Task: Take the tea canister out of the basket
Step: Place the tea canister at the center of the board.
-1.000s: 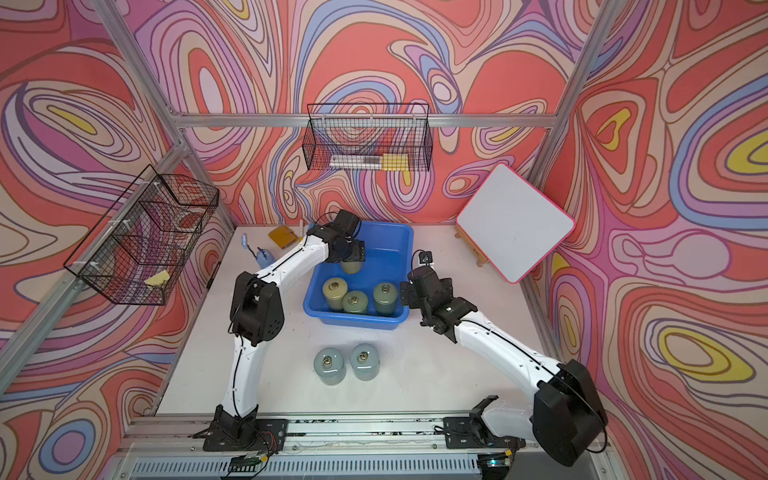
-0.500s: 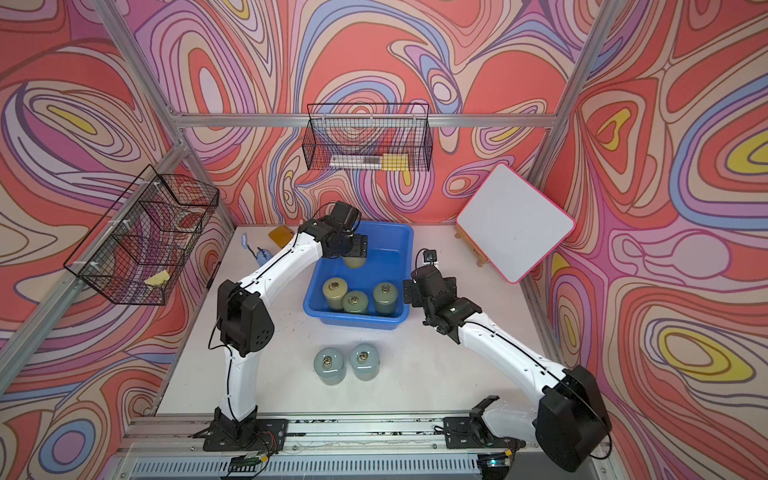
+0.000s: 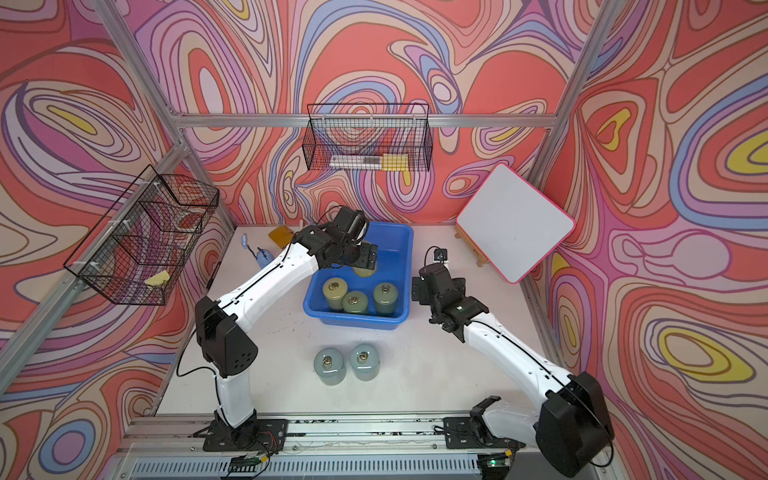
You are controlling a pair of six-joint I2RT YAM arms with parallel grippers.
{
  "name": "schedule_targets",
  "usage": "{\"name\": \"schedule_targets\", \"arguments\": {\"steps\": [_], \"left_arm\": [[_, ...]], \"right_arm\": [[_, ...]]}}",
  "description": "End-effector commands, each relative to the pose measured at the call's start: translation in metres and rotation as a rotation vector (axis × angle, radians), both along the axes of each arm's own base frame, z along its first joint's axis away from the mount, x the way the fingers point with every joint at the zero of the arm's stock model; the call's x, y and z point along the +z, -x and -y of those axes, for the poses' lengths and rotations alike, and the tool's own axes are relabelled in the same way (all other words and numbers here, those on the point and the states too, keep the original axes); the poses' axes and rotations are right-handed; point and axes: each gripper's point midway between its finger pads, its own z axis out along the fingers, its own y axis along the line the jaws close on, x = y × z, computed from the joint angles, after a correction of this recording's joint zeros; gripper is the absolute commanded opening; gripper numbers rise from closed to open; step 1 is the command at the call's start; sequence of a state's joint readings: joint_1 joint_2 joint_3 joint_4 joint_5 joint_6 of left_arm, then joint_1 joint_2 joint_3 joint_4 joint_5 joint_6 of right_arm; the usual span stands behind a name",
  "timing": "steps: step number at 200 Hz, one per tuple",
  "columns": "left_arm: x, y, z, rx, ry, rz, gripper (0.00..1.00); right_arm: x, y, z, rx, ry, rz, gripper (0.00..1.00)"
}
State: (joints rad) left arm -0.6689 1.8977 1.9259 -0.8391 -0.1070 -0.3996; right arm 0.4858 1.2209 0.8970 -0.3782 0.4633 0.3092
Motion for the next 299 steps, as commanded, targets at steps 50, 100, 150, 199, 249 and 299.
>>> {"name": "schedule_targets", "arguments": {"steps": [50, 100, 150, 199, 249, 299], "left_arm": [[0.039, 0.061, 0.017, -0.099, 0.050, 0.098, 0.15], [0.040, 0.107, 0.033, -0.183, 0.049, 0.109, 0.15], [0.042, 0.146, 0.052, -0.264, 0.070, 0.123, 0.16], [0.028, 0.181, 0.083, -0.348, 0.070, 0.122, 0.16], [0.012, 0.208, 0.112, -0.427, 0.080, 0.116, 0.16], [-0.022, 0.225, 0.135, -0.469, 0.073, 0.075, 0.16]], "right_arm": [[0.004, 0.003, 0.016, -0.055, -0.016, 0.009, 0.98], [0.007, 0.004, 0.022, -0.079, -0.011, 0.019, 0.98], [0.008, 0.003, 0.029, -0.102, -0.010, 0.022, 0.98], [0.005, 0.000, 0.047, -0.157, -0.032, 0.006, 0.98], [0.001, -0.003, 0.067, -0.200, -0.081, -0.012, 0.98], [0.000, -0.004, 0.081, -0.232, -0.114, -0.019, 0.98]]}}
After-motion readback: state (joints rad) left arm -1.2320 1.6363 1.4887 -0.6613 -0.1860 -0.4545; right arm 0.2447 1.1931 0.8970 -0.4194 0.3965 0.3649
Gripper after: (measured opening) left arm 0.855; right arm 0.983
